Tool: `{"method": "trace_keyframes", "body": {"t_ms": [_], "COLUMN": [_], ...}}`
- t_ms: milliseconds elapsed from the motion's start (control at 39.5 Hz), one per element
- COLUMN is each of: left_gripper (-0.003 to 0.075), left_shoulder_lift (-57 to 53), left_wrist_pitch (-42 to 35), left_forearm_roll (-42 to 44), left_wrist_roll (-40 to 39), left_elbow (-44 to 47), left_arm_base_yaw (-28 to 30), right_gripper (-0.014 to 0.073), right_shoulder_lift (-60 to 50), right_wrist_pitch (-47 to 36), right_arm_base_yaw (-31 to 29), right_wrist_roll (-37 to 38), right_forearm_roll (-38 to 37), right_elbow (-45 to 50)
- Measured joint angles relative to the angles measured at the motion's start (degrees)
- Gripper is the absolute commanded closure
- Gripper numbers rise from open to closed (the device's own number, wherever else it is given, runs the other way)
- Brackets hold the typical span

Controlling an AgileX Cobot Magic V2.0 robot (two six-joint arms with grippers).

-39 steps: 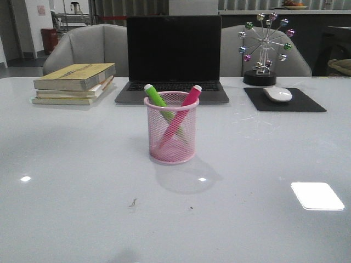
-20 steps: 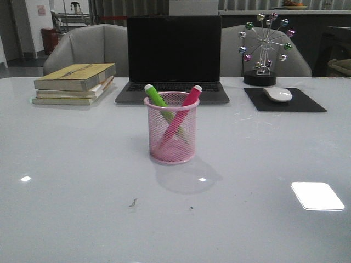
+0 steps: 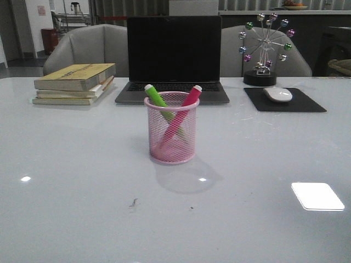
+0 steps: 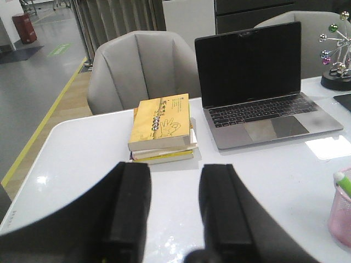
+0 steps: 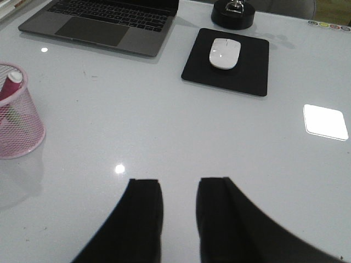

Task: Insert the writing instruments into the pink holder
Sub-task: 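Withdraw the left gripper away from the holder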

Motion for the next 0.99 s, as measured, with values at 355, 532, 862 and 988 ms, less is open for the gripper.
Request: {"method": "trace_keyframes", "body": {"t_ms": [355, 532, 862, 988], "left_gripper": [0.0407, 0.0407, 0.0407, 0.0407], "left_shoulder_lift": [-8.9, -9.1, -9.1, -9.1], "left_wrist_pitch": [5.7, 6.1, 6.1, 6.1], "left_forearm_roll": [-1.4, -1.9, -2.0, -2.0], "left_wrist_roll": [0.0, 0.0, 0.0, 0.0], "left_elbow": [6.1, 6.1, 6.1, 6.1], "left_arm_base_yaw": [0.0, 0.0, 0.0, 0.0], "right_gripper": [0.0284, 0.0284, 0.0284, 0.0284], "right_shoulder_lift": [0.0, 0.0, 0.0, 0.0], "right_wrist_pitch": [0.0, 0.0, 0.0, 0.0], "right_arm_base_yaw": [0.0, 0.0, 0.0, 0.0], "right_wrist_roll": [0.0, 0.0, 0.0, 0.0], "right_forearm_roll": [0.0, 0.0, 0.0, 0.0], "right_elbow": [0.0, 0.0, 0.0, 0.0]}}
